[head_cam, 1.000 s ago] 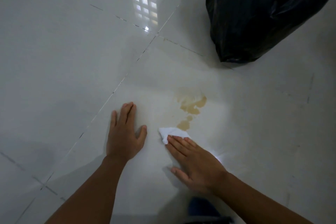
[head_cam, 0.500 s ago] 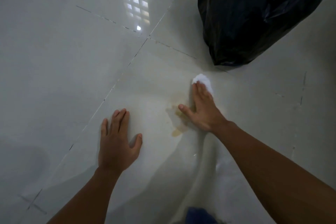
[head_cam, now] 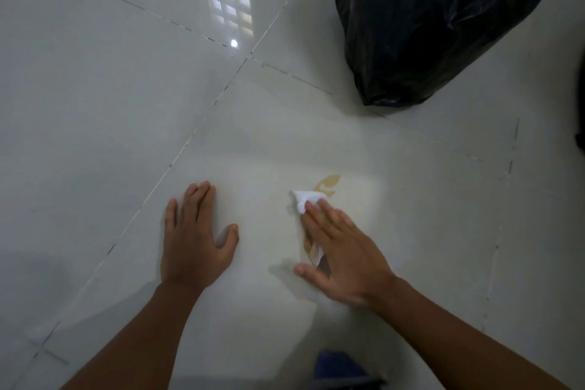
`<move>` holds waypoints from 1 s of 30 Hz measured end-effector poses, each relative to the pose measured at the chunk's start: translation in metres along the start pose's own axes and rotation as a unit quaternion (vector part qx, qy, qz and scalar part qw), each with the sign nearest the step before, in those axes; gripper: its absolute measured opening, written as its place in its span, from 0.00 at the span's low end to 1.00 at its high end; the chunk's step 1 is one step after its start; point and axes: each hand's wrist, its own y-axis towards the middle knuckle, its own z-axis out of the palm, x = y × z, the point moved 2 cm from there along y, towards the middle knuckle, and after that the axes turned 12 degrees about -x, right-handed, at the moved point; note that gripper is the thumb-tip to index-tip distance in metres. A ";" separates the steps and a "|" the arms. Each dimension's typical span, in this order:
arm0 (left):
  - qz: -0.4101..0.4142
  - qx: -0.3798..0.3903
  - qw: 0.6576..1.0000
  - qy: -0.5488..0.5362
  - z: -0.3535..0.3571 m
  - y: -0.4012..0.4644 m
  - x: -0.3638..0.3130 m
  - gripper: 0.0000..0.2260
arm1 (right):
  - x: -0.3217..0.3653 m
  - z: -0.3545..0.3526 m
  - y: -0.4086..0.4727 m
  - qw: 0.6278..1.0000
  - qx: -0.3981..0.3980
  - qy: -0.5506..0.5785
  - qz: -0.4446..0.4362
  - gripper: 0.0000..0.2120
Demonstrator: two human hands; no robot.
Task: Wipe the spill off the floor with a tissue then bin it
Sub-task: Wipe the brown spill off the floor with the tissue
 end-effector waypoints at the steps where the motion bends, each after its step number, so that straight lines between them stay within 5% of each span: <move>1: 0.000 0.001 1.000 0.001 0.000 0.000 0.000 0.33 | -0.007 -0.005 0.005 1.000 -0.014 -0.002 0.024 0.44; 11: 0.001 -0.007 1.000 0.003 -0.001 0.000 -0.002 0.34 | -0.003 -0.001 0.026 0.998 0.010 -0.041 0.048 0.37; 18: 0.000 -0.001 1.000 0.004 0.000 0.000 -0.002 0.34 | 0.005 0.017 -0.044 0.997 0.027 -0.053 -0.042 0.31; 25: -0.001 0.008 1.000 0.009 -0.001 0.001 -0.002 0.34 | -0.056 -0.002 0.007 0.982 -0.016 -0.052 0.182 0.43; 30: 0.002 0.006 1.000 0.009 -0.003 0.003 -0.003 0.34 | -0.007 0.012 0.054 0.999 -0.001 -0.030 0.038 0.45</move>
